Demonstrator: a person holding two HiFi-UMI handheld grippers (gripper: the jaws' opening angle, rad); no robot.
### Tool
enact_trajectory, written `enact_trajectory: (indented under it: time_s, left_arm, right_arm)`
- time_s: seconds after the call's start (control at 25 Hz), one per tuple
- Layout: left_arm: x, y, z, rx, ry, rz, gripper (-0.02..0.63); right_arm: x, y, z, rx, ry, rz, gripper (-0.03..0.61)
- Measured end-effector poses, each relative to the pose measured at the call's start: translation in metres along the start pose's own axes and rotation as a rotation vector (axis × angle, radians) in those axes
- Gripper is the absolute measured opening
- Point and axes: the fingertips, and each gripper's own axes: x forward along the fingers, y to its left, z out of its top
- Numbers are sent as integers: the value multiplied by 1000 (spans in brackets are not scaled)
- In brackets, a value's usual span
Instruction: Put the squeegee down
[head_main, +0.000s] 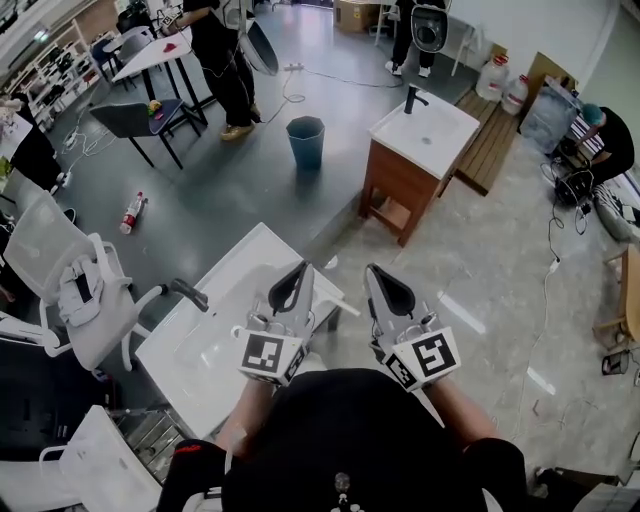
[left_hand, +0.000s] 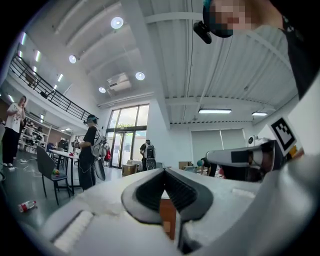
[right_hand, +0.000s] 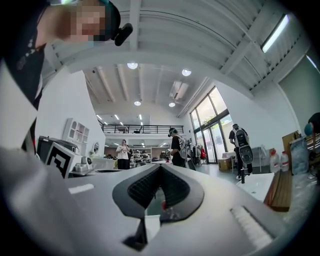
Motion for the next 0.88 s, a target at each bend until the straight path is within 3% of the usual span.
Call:
enact_trajectory:
  time_s: [0.88]
  left_arm:
    - [-16,7,-14,-17,36,10,2]
  right_arm:
    - [10,23,-14,38,24,59,2]
